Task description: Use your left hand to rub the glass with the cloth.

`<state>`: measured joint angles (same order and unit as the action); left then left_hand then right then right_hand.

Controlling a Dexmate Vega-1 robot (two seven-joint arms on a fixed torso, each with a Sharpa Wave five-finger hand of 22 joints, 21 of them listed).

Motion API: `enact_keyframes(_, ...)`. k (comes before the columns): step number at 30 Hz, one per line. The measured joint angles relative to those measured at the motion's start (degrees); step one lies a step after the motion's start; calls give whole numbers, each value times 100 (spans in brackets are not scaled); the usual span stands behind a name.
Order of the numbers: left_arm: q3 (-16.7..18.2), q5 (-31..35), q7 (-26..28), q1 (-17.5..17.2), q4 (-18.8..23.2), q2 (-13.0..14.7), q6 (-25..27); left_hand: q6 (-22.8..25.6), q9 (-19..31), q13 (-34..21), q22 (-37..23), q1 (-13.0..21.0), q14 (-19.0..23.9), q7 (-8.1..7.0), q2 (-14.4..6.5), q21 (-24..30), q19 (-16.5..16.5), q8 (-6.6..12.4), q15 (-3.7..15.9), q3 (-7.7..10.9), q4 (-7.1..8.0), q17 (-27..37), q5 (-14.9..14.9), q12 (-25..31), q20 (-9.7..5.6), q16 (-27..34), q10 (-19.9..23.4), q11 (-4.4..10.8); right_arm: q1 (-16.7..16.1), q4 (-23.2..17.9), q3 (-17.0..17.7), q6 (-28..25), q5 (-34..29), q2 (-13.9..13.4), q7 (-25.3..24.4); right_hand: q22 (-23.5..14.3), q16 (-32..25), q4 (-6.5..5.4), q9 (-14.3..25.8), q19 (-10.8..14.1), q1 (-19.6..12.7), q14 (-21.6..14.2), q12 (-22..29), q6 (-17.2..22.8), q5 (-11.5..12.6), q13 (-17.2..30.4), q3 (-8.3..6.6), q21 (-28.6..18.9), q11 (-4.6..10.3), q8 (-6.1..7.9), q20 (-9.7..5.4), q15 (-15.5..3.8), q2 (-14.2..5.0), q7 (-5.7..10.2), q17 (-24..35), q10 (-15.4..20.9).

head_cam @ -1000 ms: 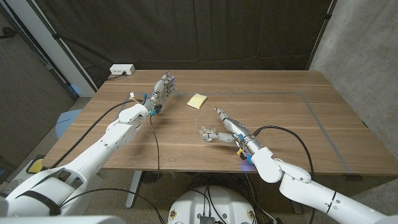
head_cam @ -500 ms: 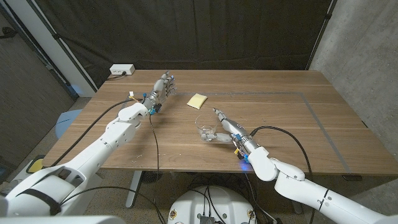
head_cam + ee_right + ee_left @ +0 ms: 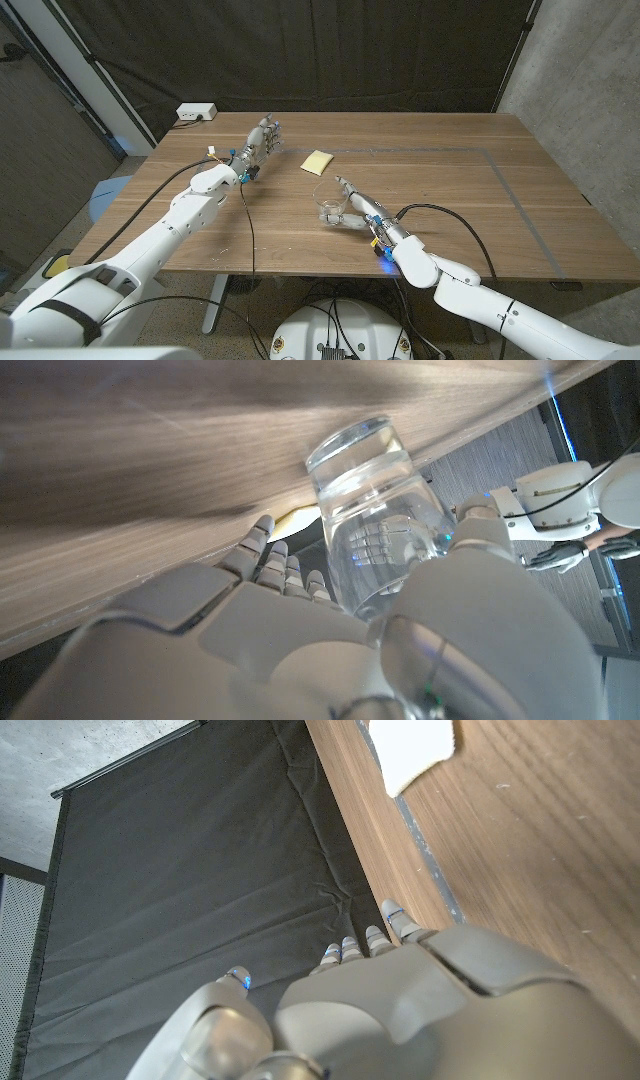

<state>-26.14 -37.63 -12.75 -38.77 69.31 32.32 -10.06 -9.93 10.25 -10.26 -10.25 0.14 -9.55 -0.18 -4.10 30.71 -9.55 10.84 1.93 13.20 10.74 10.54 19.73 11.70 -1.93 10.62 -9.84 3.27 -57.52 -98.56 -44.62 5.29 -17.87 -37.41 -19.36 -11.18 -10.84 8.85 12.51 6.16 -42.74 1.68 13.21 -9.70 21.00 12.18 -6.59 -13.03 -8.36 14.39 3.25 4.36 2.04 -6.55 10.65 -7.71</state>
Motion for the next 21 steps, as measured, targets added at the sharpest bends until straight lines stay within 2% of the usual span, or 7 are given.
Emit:
enact_keyframes(4, 22, -15, -5, 0, -28, -2, 4, 0, 0, 0, 0, 0, 0, 0, 0, 0, 0, 0, 0, 0, 0, 0, 0, 0, 0, 0, 0, 0, 19, 130, 9, 315, 245, 81, -19, 0, 0, -79, -26, -122, -106, -17, 38, 273, -29, 0, -80, 36, 65, 130, 160, 17, -99, 446, 10, 65)
enact_keyframes(6, 27, -21, -10, 0, -34, -2, 4, 0, 0, 0, 0, 0, 0, 0, 0, 0, 0, 0, 0, 0, 0, -1, 0, 0, 0, 0, 0, 0, 28, 180, 15, 388, 308, 116, -24, 0, 0, -112, -56, -161, -162, -17, 44, 683, -119, 0, -113, 39, 86, 237, 198, 17, -137, 629, 17, 86)
enact_keyframes(8, 35, -26, -15, 1, -44, -4, 4, 0, 0, 0, 0, 0, 0, 0, 0, 0, 0, 0, 0, 0, 0, -1, 0, 0, 0, 0, 0, 0, 39, 273, 31, 513, 409, 176, -39, -4, 0, -135, -87, -161, -145, 4, 68, 1049, -220, -14, -150, 39, 135, 324, 198, 38, -271, 809, 17, 135)
enact_keyframes(11, 41, -31, -21, 5, -59, -5, 4, 0, 0, 0, 0, 0, 0, 0, 0, -21, 0, 0, 0, -16, 17, -5, 0, -24, 0, 0, 0, 0, 45, 361, 39, 635, 490, 233, -60, -16, 0, -151, -128, -161, -141, 4, 100, 1532, -373, -23, -167, 39, 216, 443, 198, 38, -272, 1022, 16, 244)
enact_keyframes(13, 44, -33, -27, 10, -67, -5, 4, 0, 0, 0, 0, 0, 0, 0, 0, -21, 0, 0, 0, -39, 8, -14, 0, -39, 0, 0, 0, 0, 48, 402, 44, 691, 519, 267, -78, -16, 0, -152, -133, -158, -138, -25, 125, 1611, -426, -23, -167, 39, 256, 492, 195, 9, -279, 960, 16, 318)
enact_keyframes(16, 50, -36, -37, 19, -82, -8, 4, 0, 0, 0, 0, 0, 0, 0, 0, -21, 0, 0, 0, -47, 0, -16, 0, -39, 0, 0, 0, 0, 51, 470, 58, 773, 570, 312, -114, -16, 0, -96, -159, -52, -192, -142, 181, 1823, -517, -48, -224, 18, 290, 563, 89, -41, -346, 808, 4, 486)
enact_keyframes(21, 58, -38, -59, 28, -103, -11, -10, 0, 0, 0, 0, 0, 0, 0, 0, -44, 0, 0, 0, -47, 0, -16, 14, -39, 0, 0, 0, 0, 57, 558, 76, 889, 626, 383, -156, 0, 0, -51, -190, 26, -267, -272, 256, 2353, -692, -74, -270, 0, 468, 825, 12, -87, -422, 279, 0, 857)
